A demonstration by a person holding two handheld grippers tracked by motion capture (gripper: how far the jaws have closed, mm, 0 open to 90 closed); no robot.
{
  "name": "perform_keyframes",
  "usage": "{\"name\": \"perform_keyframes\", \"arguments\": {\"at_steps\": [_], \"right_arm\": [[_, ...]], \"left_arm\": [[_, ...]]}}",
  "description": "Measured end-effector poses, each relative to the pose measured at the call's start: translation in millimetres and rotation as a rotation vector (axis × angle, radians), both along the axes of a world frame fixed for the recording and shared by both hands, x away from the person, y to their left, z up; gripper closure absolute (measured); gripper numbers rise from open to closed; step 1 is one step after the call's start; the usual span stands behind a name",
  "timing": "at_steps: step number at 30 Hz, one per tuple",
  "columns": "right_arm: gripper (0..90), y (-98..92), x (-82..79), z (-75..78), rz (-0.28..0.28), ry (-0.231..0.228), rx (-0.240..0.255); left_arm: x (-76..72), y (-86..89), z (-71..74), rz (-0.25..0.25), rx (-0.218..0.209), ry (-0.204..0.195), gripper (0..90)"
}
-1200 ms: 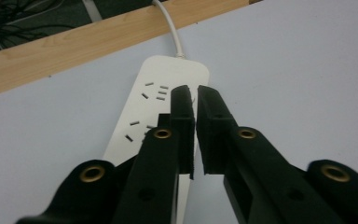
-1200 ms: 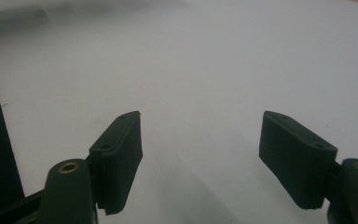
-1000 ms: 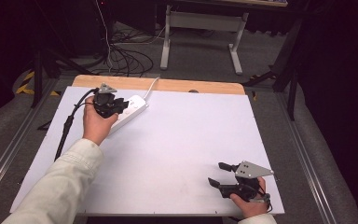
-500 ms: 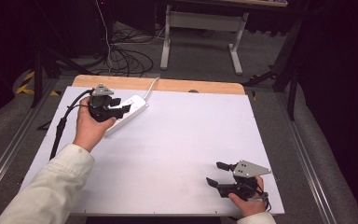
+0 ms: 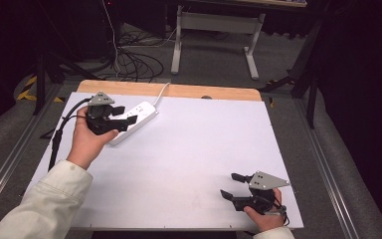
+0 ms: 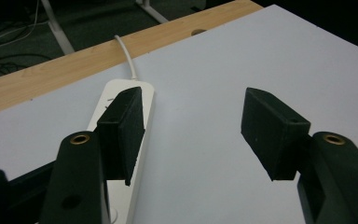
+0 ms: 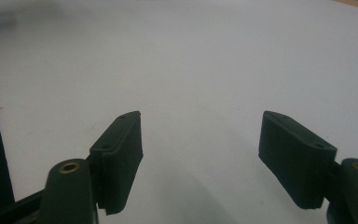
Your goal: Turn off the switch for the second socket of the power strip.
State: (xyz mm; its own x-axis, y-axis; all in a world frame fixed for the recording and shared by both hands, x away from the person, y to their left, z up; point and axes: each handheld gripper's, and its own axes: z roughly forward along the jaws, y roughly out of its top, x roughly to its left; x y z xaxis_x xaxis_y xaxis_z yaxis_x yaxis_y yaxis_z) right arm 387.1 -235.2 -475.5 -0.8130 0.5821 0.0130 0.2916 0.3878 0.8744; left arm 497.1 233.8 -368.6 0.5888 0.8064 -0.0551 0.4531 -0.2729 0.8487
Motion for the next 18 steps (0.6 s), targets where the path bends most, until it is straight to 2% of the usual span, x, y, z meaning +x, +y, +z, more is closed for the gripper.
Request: {"name": "perform_keyframes", "arguments": {"at_steps": [3,6,10,14,18], "right_arm": [[31.0,0.2,0.2,0.0,0.003,0.000,0.002],[31.0,0.8,0.4,-0.2,0.007,0.000,0.000],[31.0,0.3,0.0,0.1,0.005,0.000,0.003],[31.0,0.2,-0.1,0.1,0.005,0.000,0.004],[31.0,0.0,-0.3,0.1,0.004,0.000,0.005]], "left_arm": [[-9.4,4.1,1.4,-0.004,0.009,-0.005,36.4],[-19.3,8.2,1.3,-0.026,-0.025,0.002,33.6],[-33.5,12.1,1.0,-0.063,-0.036,-0.004,29.4],[-49.8,15.0,-4.0,-0.095,-0.042,-0.007,26.0],[-66.4,20.2,-13.3,-0.128,-0.064,-0.012,24.2]]}}
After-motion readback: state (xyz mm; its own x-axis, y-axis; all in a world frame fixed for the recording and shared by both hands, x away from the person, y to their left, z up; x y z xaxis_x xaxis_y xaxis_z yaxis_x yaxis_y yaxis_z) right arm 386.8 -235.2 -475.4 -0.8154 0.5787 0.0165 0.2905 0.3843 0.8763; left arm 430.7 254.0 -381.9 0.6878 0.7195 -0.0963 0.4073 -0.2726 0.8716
